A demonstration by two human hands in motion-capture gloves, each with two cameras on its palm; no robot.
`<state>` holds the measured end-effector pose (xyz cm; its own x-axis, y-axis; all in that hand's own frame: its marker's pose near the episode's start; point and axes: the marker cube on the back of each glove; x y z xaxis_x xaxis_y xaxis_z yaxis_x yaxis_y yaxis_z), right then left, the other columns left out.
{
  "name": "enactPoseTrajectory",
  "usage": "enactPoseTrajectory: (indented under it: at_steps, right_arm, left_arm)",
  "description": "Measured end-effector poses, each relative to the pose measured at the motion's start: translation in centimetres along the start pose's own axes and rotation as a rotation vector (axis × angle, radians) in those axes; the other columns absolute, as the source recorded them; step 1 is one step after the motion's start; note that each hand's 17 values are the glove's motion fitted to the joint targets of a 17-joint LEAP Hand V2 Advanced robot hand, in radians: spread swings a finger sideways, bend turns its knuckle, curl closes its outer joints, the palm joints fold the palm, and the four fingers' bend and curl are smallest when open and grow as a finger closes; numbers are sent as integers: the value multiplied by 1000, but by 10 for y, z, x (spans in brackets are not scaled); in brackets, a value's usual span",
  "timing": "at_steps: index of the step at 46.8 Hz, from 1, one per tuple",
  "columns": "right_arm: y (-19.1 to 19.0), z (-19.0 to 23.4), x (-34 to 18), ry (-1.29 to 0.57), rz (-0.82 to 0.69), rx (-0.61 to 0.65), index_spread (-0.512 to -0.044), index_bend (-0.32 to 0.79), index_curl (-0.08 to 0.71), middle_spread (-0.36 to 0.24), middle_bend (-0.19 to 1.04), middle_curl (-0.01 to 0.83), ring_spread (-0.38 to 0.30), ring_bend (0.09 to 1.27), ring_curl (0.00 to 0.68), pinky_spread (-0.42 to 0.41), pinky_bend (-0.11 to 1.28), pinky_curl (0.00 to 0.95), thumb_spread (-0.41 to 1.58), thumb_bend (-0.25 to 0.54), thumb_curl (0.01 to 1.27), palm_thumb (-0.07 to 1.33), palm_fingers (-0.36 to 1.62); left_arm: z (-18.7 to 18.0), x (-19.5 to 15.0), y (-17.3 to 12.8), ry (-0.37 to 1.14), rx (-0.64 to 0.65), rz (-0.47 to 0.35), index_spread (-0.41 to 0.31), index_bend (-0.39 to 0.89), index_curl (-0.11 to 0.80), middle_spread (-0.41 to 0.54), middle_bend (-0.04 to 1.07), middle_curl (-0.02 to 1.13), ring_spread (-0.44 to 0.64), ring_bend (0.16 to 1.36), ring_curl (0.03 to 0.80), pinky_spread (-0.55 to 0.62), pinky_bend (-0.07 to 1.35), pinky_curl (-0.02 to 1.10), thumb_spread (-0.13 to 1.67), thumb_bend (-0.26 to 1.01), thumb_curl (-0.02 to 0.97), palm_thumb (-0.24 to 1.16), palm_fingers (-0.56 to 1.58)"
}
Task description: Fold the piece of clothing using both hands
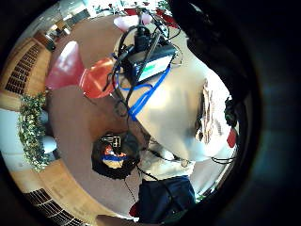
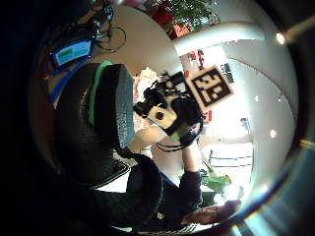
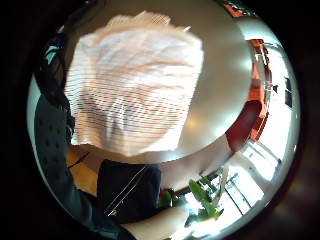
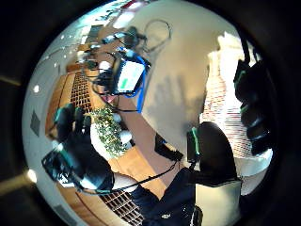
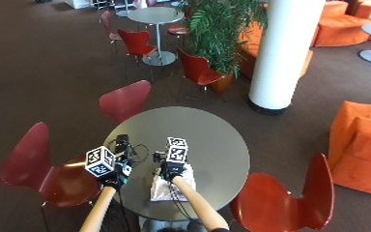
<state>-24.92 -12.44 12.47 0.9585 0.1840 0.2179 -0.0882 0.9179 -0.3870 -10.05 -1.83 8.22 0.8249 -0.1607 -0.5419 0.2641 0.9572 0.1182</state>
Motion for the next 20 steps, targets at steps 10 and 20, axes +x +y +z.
enactPoseTrajectory:
  at_steps: [10, 20]
  right_arm:
    - [27, -60, 37, -34, -85, 330, -212, 65, 331, -146, 359, 505, -211, 689, 457, -330, 691, 418, 1134, -2, 537, 886, 1178]
    - [38, -77, 64, -86, -81, 364, -207, 74, 288, -138, 343, 500, -203, 667, 452, -314, 696, 413, 1172, -11, 519, 899, 1171]
  left_arm:
    - [-22, 19, 5, -66, 29, 22, -92, 169, 400, 62, 149, 302, 182, 438, 313, 166, 340, 351, 1342, -7, 265, 257, 501]
    - [-30, 34, 8, -79, 46, 35, -90, 166, 395, 64, 153, 300, 181, 445, 315, 166, 346, 355, 1346, -9, 264, 261, 495]
